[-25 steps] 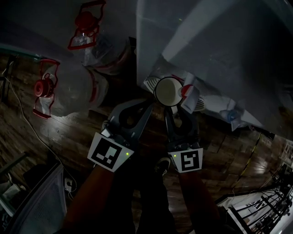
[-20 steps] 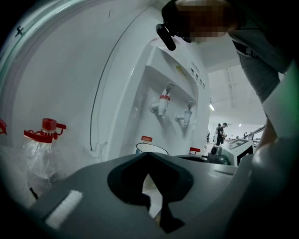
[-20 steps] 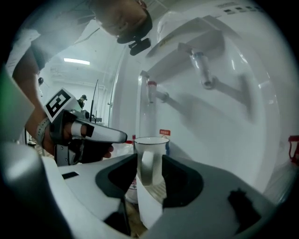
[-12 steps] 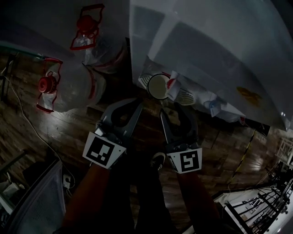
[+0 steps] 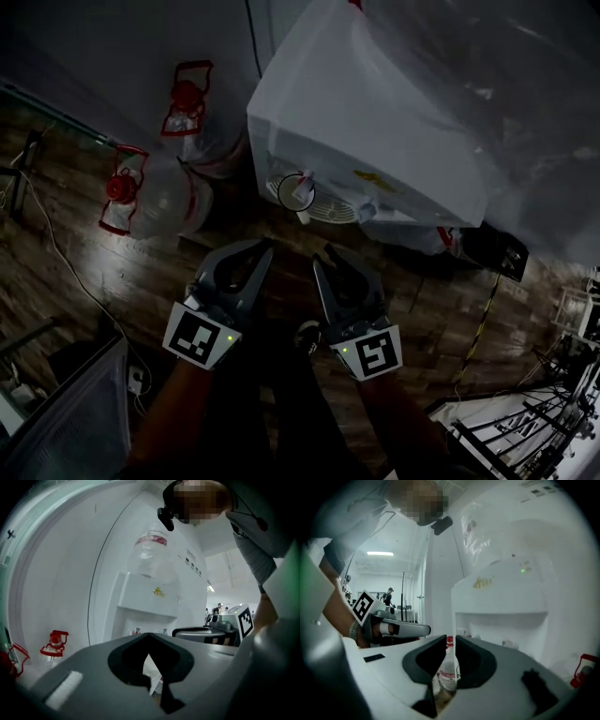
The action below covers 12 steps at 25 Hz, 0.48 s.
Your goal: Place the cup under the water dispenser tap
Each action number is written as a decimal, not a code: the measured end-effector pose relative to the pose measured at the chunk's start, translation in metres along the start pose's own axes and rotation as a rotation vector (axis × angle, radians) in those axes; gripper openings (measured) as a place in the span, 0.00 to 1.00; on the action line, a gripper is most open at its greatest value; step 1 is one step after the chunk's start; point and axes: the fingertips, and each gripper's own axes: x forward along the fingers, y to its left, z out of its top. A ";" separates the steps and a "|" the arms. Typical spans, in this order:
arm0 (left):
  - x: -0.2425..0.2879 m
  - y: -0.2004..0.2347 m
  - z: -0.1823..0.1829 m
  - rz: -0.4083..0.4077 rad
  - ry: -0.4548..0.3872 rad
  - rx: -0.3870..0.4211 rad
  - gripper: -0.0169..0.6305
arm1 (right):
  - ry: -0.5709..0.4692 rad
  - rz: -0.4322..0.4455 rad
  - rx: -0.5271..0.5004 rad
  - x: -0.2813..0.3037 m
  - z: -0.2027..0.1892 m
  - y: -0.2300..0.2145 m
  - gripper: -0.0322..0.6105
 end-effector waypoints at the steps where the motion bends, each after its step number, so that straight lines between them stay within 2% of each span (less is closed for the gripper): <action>1: -0.007 -0.009 0.011 -0.005 -0.003 0.008 0.04 | -0.005 0.009 0.007 -0.007 0.014 0.005 0.13; 6: -0.046 -0.062 0.070 -0.034 -0.019 0.050 0.04 | -0.005 0.110 0.049 -0.046 0.088 0.040 0.09; 12: -0.092 -0.122 0.149 -0.038 -0.066 0.079 0.04 | -0.028 0.217 0.010 -0.088 0.179 0.076 0.07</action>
